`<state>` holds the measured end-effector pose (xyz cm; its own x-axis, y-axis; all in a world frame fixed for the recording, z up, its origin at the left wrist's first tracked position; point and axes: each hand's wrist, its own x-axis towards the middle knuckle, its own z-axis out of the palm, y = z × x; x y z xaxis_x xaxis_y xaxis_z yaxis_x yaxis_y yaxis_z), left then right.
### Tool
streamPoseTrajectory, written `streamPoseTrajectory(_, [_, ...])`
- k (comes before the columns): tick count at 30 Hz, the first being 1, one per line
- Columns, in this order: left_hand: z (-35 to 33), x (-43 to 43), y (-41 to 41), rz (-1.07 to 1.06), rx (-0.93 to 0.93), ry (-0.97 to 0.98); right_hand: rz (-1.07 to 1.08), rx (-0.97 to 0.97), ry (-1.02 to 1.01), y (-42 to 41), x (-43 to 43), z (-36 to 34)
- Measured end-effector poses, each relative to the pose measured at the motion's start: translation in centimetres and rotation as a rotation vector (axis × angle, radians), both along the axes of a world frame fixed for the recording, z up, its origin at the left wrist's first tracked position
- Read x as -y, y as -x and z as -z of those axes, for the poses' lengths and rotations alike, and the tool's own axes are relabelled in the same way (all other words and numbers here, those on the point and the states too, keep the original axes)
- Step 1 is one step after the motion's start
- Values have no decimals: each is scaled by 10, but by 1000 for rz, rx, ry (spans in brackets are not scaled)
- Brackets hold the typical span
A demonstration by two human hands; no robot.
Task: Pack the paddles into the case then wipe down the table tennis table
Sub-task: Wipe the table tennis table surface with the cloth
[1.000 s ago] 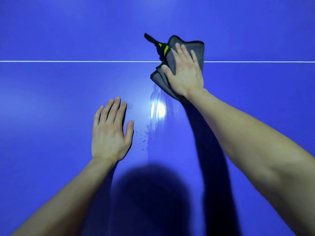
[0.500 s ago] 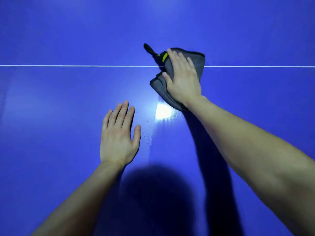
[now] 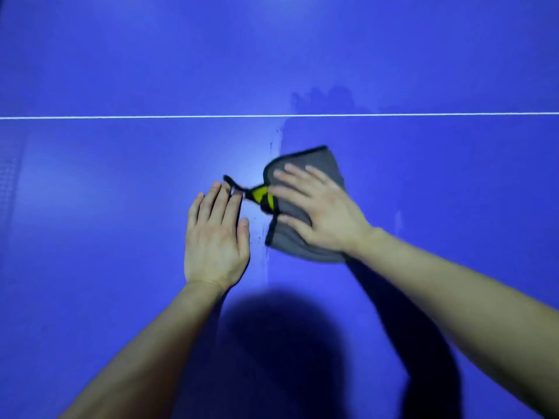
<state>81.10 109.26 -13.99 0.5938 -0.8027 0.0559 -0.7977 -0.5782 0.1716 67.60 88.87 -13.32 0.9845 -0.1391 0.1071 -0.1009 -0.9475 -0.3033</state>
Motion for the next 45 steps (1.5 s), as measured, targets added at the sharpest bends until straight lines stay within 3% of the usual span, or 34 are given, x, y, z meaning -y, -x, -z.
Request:
streamPoseTrajectory(4, [-1, -1, 1, -6, 8, 11, 344, 14, -17, -100, 77, -1])
streamPoseTrajectory(8, [-1, -1, 0, -7, 8, 20, 376, 80, -64, -75, 35, -5])
streamPoseTrajectory(10, [-1, -2, 0, -4, 8, 19, 293, 71, -85, -16, -26, -9])
streamPoseTrajectory(13, [1, -2, -1, 4, 10, 12, 8, 5, -76, 59, -89, -13])
streamPoseTrajectory(16, [2, -1, 0, 5, -1, 28, -223, -30, -35, 47, -37, -7])
streamPoseTrajectory(18, [1, -1, -2, 1, -5, 40, -88, 22, 2, -3, 20, -3])
streamPoseTrajectory(22, [2, -3, 0, 1, -8, 64, 386, 35, -4, -92, 83, -4])
streamPoseTrajectory(26, [4, -3, -2, 12, -3, 79, 423, 66, -26, -61, 27, -5])
streamPoseTrajectory(28, [2, -2, -1, 20, -3, 75, 365, 57, -58, 2, -45, -8])
streamPoseTrajectory(31, [-1, -3, 1, 25, 1, 89, 103, -29, -77, 100, -145, -17])
streamPoseTrajectory(34, [1, -4, 2, 16, -7, 150, -73, -40, -82, 125, -137, -11])
streamPoseTrajectory(36, [4, -5, 1, 5, -15, 222, 32, 3, -66, 92, -96, -8])
streamPoseTrajectory(40, [-5, -22, 17, -31, -44, 330, 453, 39, -29, 9, -21, -6])
streamPoseTrajectory(43, [-13, -61, 53, -39, -45, 326, 489, 57, -34, 9, -37, -3])
streamPoseTrajectory(45, [-18, -94, 83, -49, -61, 320, 458, 87, -76, 46, -93, -8])
